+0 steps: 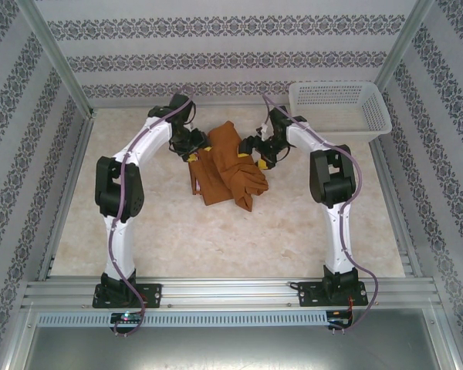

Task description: Roll up the long pants

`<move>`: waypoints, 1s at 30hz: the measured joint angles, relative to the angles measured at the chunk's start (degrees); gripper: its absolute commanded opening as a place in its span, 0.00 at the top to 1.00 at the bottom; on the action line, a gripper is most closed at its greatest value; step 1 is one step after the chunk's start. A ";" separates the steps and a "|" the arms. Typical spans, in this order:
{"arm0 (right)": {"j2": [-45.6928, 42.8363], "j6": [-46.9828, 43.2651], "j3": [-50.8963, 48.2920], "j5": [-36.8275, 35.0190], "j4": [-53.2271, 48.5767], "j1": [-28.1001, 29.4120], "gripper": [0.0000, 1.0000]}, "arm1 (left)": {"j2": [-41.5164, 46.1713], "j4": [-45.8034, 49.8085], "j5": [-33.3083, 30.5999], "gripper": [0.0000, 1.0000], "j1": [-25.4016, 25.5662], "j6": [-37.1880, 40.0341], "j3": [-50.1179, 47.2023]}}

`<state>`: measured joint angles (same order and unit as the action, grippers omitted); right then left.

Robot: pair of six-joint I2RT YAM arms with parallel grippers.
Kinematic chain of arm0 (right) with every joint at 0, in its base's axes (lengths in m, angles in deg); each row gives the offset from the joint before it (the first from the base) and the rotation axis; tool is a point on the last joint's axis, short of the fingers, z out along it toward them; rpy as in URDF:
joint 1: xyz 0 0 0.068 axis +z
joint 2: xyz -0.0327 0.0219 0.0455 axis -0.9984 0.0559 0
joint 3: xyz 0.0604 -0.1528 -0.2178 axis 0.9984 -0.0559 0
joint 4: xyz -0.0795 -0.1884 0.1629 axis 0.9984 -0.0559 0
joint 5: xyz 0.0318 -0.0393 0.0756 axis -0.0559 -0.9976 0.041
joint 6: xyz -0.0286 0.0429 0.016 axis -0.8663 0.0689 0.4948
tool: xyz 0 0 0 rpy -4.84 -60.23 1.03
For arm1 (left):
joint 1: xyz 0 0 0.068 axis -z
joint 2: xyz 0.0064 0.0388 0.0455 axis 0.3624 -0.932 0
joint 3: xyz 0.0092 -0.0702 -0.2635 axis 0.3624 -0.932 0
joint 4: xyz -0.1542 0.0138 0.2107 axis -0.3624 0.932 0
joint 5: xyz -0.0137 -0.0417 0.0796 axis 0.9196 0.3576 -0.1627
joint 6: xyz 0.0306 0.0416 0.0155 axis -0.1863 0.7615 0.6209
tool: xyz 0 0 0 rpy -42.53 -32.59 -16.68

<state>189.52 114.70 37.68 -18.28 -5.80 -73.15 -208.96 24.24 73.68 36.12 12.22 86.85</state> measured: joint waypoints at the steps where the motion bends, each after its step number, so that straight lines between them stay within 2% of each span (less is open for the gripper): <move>1: 0.00 -0.04 0.00 -0.15 0.07 0.13 0.14 | -0.42 -0.11 0.00 1.00 0.02 -0.24 -0.55; 7: 0.00 -0.02 0.00 -0.48 0.17 1.11 0.17 | -2.89 -2.38 -0.02 1.00 0.22 -1.99 -6.01; 10: 0.02 0.39 0.00 -0.66 0.31 1.64 0.27 | -5.92 -3.23 -0.52 1.00 0.55 -2.60 -6.16; 13: 0.02 0.87 0.00 -0.85 0.28 1.88 0.54 | -7.28 -3.93 -0.66 1.00 0.76 -3.28 -6.19; 14: 0.09 0.79 0.00 -0.96 0.24 1.90 0.70 | -7.26 -3.96 -0.83 1.00 0.83 -3.54 -6.19; 15: 0.17 1.11 0.00 -1.11 0.17 1.88 0.91 | -7.26 -4.00 -0.87 1.00 0.87 -3.69 -6.19; 16: 0.31 1.11 0.00 -1.18 0.15 1.88 1.00 | -7.28 -4.02 -0.92 1.00 0.87 -3.89 -6.19; 23: 0.46 0.81 1.25 -2.69 -2.12 1.81 1.00 | -7.28 -4.37 -0.87 1.00 0.94 -4.68 -6.36; 30: -0.15 -4.24 7.02 -12.50 -13.84 1.05 1.00 | -8.28 -6.84 -0.09 1.00 3.61 -5.38 -5.05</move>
<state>189.37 110.46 44.69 -30.78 -19.64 -72.10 -217.25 17.40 73.59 39.73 6.85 81.80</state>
